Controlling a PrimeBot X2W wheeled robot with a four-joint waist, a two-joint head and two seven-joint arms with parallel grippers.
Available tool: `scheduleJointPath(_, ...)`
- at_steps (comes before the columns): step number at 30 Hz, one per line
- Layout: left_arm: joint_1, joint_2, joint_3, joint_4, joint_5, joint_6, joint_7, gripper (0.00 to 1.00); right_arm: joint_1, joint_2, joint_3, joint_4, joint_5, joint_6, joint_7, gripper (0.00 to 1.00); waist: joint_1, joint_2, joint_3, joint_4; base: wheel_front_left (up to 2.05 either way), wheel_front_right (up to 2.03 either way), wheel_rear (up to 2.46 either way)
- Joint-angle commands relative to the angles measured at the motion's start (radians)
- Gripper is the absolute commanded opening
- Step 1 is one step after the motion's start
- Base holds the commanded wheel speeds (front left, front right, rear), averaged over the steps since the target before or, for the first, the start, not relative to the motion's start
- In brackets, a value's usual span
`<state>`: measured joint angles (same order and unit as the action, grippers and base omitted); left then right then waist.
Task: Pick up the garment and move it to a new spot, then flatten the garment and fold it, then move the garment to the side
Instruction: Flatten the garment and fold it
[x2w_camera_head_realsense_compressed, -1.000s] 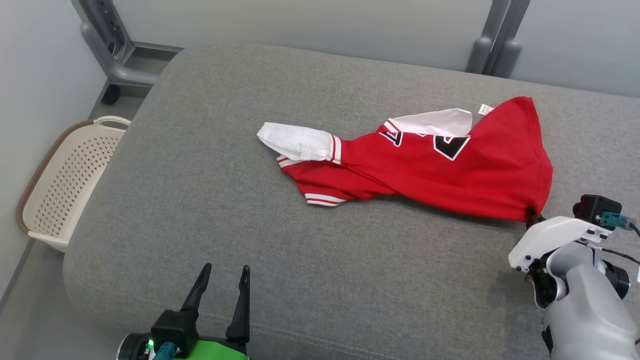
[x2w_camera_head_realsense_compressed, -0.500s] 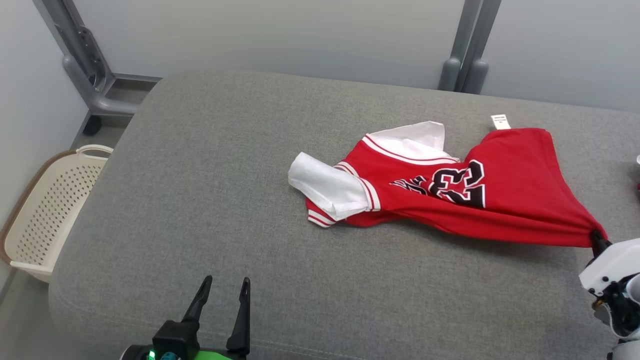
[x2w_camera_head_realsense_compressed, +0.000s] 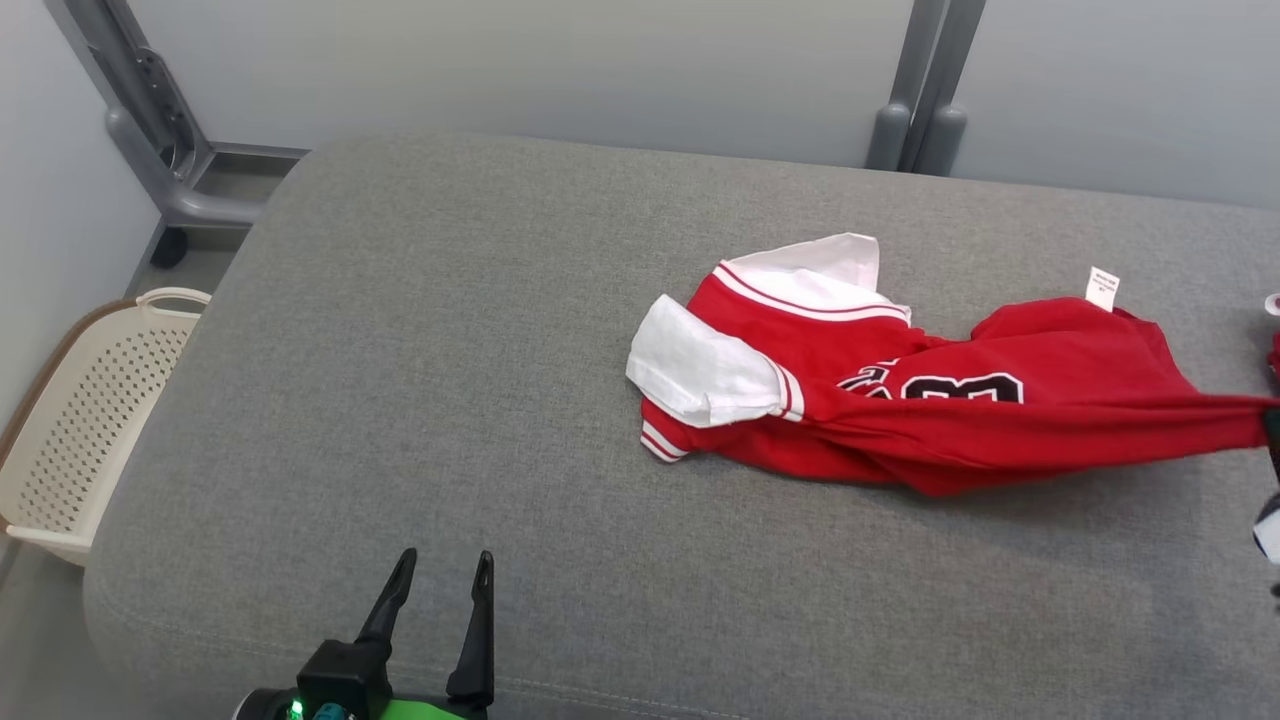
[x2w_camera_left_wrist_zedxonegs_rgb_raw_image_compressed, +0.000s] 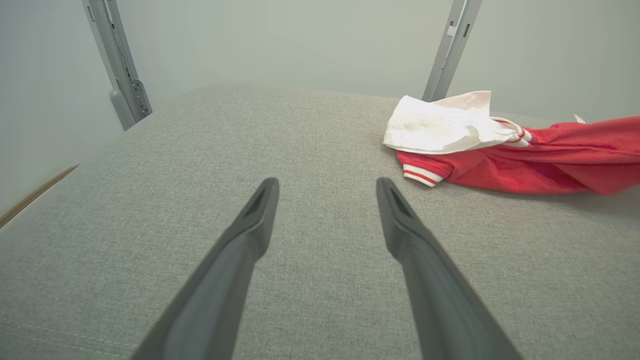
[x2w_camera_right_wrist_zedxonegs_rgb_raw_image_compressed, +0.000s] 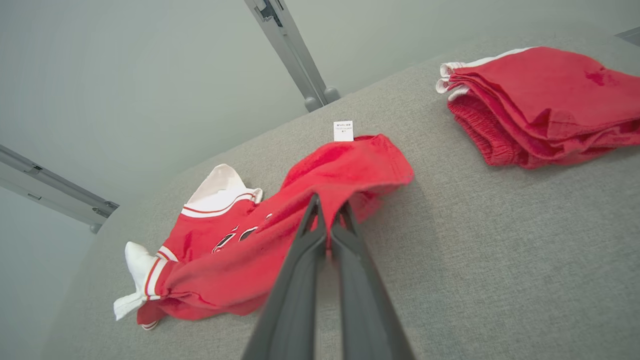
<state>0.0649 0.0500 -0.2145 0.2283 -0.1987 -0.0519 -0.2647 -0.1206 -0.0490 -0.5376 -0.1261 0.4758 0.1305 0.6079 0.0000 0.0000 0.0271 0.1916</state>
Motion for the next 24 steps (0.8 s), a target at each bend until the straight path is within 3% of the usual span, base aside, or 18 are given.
scheduleJointPath(1,-0.010,0.002,0.003,-0.004,-0.003,0.001,0.000,1.00,-0.057,-0.003,0.018,0.017,-0.019,0.000,0.011,0.00,0.0000,0.0000,0.017,-0.010,0.00,0.00,0.00)
scheduleJointPath(4,-0.024,0.002,0.001,-0.006,-0.001,-0.002,0.000,1.00,-0.122,-0.003,0.047,0.070,-0.066,0.000,0.029,0.00,0.0000,0.0000,0.031,-0.012,0.00,0.00,0.00)
scheduleJointPath(7,-0.042,0.002,-0.007,-0.006,-0.001,-0.009,0.000,1.00,-0.238,-0.003,0.073,0.200,-0.122,0.000,0.045,0.00,0.0000,0.0000,0.055,-0.004,0.00,0.00,0.00)
scheduleJointPath(13,-0.080,0.002,-0.029,-0.004,-0.014,-0.009,0.000,1.00,-0.441,-0.003,0.063,0.457,-0.293,0.000,-0.043,0.00,0.0000,0.0000,0.116,0.046,0.00,0.00,0.00)
scheduleJointPath(18,-0.099,0.002,-0.042,-0.002,-0.021,-0.004,0.000,1.00,-0.557,-0.004,-0.015,0.631,-0.448,0.000,-0.144,0.00,0.0000,0.0000,0.164,0.095,0.00,0.00,0.00)
scheduleJointPath(24,-0.120,0.002,-0.060,0.000,-0.028,-0.004,0.000,1.00,-0.662,-0.003,-0.185,0.785,-0.622,0.000,-0.237,0.00,0.0000,0.0000,0.211,0.141,0.00,0.00,0.00)
